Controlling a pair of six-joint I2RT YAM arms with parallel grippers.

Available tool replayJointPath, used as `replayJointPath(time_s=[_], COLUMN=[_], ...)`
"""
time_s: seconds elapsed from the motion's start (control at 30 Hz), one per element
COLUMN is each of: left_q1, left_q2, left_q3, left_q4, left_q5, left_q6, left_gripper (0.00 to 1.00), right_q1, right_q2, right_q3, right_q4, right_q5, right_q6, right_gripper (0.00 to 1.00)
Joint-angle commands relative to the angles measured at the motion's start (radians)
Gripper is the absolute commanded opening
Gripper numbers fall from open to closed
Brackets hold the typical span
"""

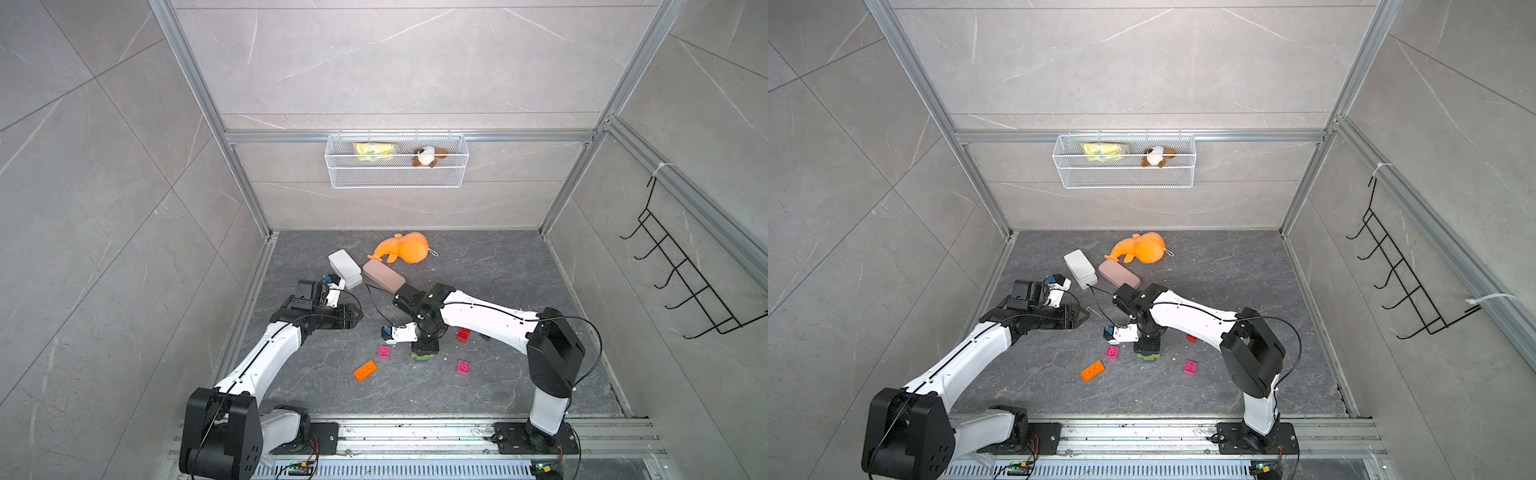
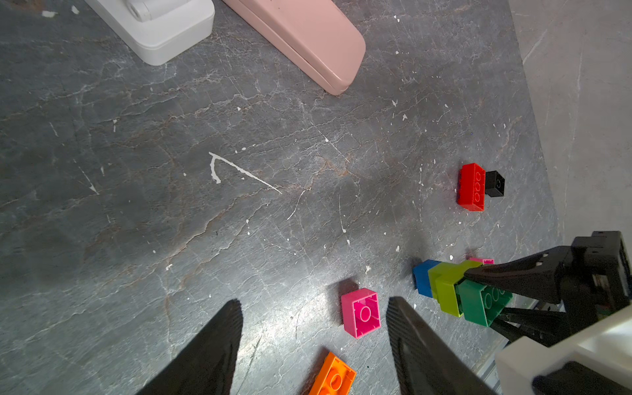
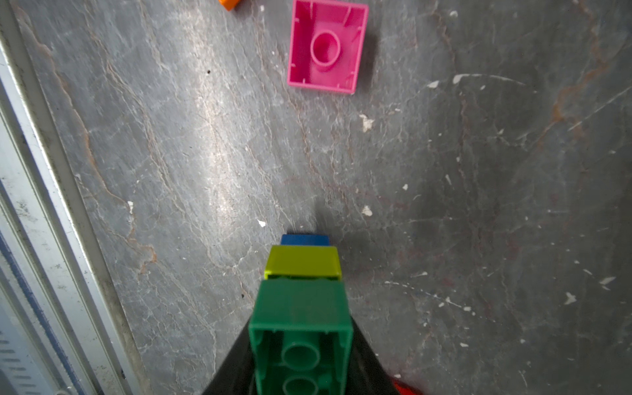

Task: Assemble a carrot with lego
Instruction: Assemble the lego brick with the lego brick.

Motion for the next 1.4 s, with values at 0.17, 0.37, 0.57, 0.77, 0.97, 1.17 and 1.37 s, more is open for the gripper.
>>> replayJointPath(time_s=[0.17,0.37,0.57,0.77,0.97,1.17,1.37], left_q1=[0.005,0.005,0.004,0.004,0.005,0.005,0.004], left_q2=[0.003,0.002,-0.001,0.001,-0.003,-0.008,-0.009], left_q3=[0.018,0.018,0.014,0.014,0.012,0.01,0.009], left_q4=[0.005,0.004,0.004,0.007,0.004,0.002,0.004], left_q5=[0.031,0.027,0.026,0.025,0.024,0.023,0.024], left_q6=[0.004,0.004,0.0,-0.002,0.0,0.001,-0.002], left_gripper=[0.71,0.7,0.7,0.7,0.7,0.7,0.7], right_q1=[-0.001,0.008,0.015,0.024,0.027,0.03,0.033], right_q2=[0.08,0.125,0.132,0.177,0.205,0.217,0.253], right_q3=[-0.025,-0.033,-0.041,0.043,0.068,0.01,-0.02], right_q4=[-0.053,-0.084,-0.111,-0.188,-0.202,-0.136,-0.101], right_q5=[0.039,0.087,0.136,0.162,0.161,0.131,0.129], right_q6=[0.041,0.065,0.071,0.074,0.075,0.088,0.089], right_gripper=[0.31,0.31,0.31,0.3,0.29,0.32,0.32])
